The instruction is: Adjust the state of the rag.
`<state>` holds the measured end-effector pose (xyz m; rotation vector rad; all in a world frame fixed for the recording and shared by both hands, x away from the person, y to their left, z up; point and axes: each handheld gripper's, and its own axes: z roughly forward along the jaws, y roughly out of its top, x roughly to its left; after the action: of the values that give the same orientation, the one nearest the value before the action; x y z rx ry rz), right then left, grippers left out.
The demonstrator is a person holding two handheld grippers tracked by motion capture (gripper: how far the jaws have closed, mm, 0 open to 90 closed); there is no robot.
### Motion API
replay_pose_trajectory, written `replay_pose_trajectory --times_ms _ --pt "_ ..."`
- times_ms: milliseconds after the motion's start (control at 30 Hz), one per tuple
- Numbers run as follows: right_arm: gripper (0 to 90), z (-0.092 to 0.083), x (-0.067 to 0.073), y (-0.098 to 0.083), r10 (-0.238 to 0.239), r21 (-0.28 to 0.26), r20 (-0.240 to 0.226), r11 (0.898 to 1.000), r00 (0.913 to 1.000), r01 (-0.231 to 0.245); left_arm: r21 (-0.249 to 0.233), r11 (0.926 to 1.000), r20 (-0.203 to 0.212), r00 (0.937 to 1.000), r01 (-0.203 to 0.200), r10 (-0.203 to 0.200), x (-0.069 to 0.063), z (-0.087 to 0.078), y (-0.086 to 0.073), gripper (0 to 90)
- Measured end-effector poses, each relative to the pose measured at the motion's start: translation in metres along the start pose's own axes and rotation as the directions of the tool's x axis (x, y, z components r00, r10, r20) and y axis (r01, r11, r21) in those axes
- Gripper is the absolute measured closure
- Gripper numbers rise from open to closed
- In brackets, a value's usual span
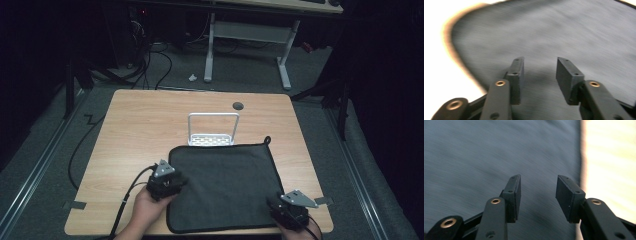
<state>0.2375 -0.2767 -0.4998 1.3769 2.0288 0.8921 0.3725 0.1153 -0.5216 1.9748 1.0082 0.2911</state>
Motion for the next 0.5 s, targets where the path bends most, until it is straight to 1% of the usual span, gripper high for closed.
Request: replay_pose_trajectory --times_ms 33,67,100,133,167,200,233,267,300,333,367,400,433,467,500 --pt "56.8 0.002 0.009 0.004 -0.025 -0.011 -0.016 1.0 0.9996 0.025 -0.009 0.9997 -0.026 0.9994 0.021 -0.021 0.01 0.001 0.003 56.8" --pt "57.0 0.005 0.019 0.008 -0.05 -0.021 -0.036 0.999 0.9981 0.049 -0.015 0.9993 -0.038 0.9987 0.033 -0.034 0.017 0.002 0.006 56.6" --pt "57.1 0.008 0.027 0.011 -0.064 -0.023 -0.054 0.998 0.9965 0.063 -0.016 0.9991 -0.06 0.9973 0.041 -0.041 0.027 0.005 0.011 55.8" --pt "57.4 0.013 0.04 0.015 -0.085 -0.027 -0.078 0.996 0.9933 0.083 -0.018 0.9986 -0.071 0.9962 0.049 -0.051 0.031 0.008 0.013 54.6" --pt "57.6 0.015 0.048 0.017 -0.1 -0.029 -0.093 0.995 0.9906 0.098 -0.015 0.9982 -0.072 0.9956 0.059 -0.06 0.037 0.011 0.016 53.3" --pt "57.6 0.019 0.059 0.02 -0.126 -0.032 -0.11 0.992 0.986 0.123 -0.016 0.997 -0.065 0.995 0.076 -0.076 0.044 0.017 0.019 51.6" --pt "57.2 0.022 0.073 0.023 -0.158 -0.037 -0.13 0.987 0.9788 0.155 -0.009 0.995 -0.056 0.9935 0.099 -0.099 0.048 0.021 0.021 51.2" --pt "57.1 0.026 0.083 0.025 -0.179 -0.045 -0.151 0.984 0.9722 0.174 -0.001 0.9933 -0.047 0.9922 0.115 -0.115 0.051 0.026 0.023 50.4" --pt "56.7 0.028 0.094 0.027 -0.194 -0.042 -0.17 0.981 0.9662 0.189 0.007 0.9926 -0.04 0.9919 0.121 -0.121 0.052 0.029 0.024 50.2" --pt "56.3 0.03 0.101 0.028 -0.205 -0.043 -0.188 0.979 0.9604 0.201 0.011 0.9929 -0.036 0.9924 0.118 -0.118 0.052 0.033 0.025 50.9" --pt "56.0 0.033 0.113 0.03 -0.223 -0.048 -0.212 0.975 0.9515 0.218 0.019 0.9936 -0.032 0.9934 0.111 -0.11 0.051 0.036 0.026 51.7" --pt "55.4 0.035 0.12 0.031 -0.233 -0.05 -0.224 0.972 0.9462 0.228 0.029 0.9943 -0.035 0.9942 0.103 -0.102 0.05 0.039 0.028 52.6" --pt "55.2 0.037 0.131 0.032 -0.249 -0.054 -0.242 0.968 0.9377 0.244 0.024 0.9942 -0.036 0.9939 0.105 -0.104 0.049 0.04 0.03 54.5" --pt "54.9 0.039 0.14 0.032 -0.259 -0.057 -0.26 0.966 0.9302 0.253 0.017 0.9939 -0.032 0.9936 0.109 -0.109 0.049 0.041 0.031 57.2" --pt "53.6 0.042 0.148 0.033 -0.267 -0.055 -0.284 0.963 0.9208 0.262 0.01 0.9936 -0.031 0.9932 0.113 -0.113 0.049 0.041 0.031 60.8"
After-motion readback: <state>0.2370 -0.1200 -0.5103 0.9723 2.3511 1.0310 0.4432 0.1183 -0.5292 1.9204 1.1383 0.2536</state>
